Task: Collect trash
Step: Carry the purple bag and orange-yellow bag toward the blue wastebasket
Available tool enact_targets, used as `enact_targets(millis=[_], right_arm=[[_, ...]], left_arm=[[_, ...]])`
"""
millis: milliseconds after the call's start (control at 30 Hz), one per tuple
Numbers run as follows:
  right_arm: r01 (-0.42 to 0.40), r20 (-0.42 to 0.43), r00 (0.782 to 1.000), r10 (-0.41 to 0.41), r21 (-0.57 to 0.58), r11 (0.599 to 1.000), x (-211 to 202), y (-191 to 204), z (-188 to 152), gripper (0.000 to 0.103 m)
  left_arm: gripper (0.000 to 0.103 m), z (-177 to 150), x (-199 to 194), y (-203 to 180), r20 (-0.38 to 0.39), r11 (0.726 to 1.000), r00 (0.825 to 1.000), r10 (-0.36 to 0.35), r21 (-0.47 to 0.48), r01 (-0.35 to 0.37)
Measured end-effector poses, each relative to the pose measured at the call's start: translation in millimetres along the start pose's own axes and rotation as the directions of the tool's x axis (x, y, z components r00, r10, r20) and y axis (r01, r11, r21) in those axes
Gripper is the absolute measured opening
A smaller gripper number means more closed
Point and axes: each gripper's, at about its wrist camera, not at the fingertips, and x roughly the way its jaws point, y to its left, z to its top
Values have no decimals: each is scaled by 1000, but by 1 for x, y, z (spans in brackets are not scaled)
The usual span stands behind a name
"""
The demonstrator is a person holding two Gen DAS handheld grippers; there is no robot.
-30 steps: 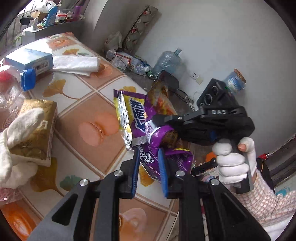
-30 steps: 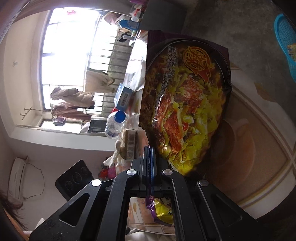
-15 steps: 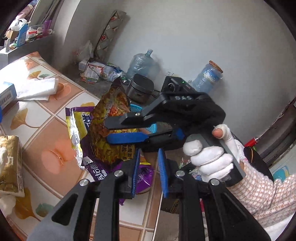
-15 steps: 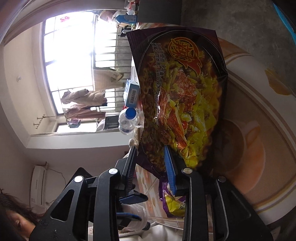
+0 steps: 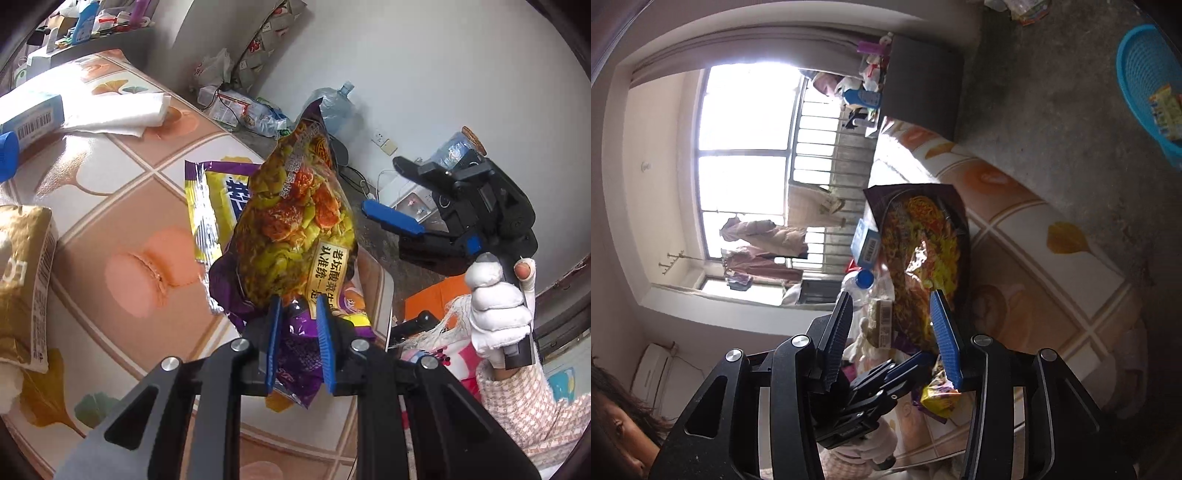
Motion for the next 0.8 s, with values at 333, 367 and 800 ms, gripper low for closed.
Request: enact_targets(millis=[333, 367, 800], right_arm=[[161, -51, 985, -168, -119, 980, 36, 8, -12, 42], [172, -57, 982, -181, -135, 976, 37, 9, -13, 42], [171, -162, 966, -201, -182, 968, 52, 19, -27, 31]], left_arm=[[18, -3, -2, -5, -2, 998, 1000, 29, 49, -29], [18, -2, -2, -6, -3, 998, 1000, 30, 49, -29], [18, 1, -2, -7, 5, 998, 999, 36, 51, -36]])
